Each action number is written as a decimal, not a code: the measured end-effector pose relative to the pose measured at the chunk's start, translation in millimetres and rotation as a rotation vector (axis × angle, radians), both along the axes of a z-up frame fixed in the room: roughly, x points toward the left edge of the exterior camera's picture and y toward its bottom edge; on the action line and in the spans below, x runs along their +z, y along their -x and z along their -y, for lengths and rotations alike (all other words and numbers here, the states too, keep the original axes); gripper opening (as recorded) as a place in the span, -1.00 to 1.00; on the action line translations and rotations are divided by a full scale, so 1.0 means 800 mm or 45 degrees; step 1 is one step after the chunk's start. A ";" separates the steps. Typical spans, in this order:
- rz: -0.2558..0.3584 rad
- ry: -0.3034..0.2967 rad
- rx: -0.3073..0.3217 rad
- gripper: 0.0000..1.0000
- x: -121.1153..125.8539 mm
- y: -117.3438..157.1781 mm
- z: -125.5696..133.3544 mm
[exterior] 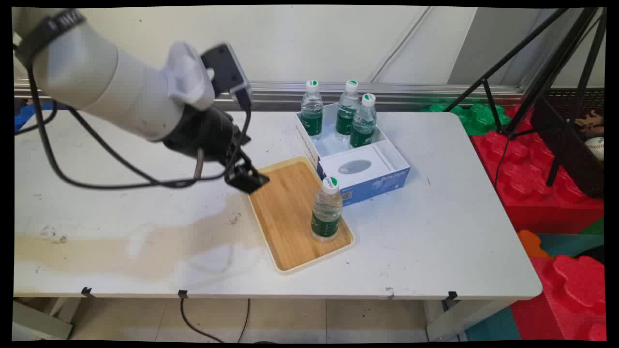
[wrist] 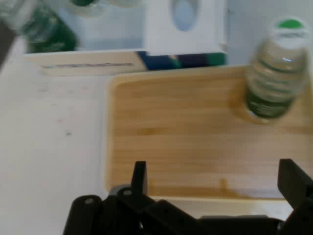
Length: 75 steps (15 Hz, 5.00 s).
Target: Pick up the green bottle from the white box, then place the picked object on the tray
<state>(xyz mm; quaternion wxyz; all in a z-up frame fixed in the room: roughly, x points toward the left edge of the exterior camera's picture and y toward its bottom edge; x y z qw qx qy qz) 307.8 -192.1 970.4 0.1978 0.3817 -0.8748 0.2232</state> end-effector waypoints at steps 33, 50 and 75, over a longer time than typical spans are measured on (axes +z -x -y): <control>-0.091 0.106 0.320 1.00 -0.117 -0.017 0.349; -0.094 0.155 0.305 -1.00 -0.148 -0.005 0.377; -0.058 0.081 0.179 -1.00 -0.033 0.042 0.141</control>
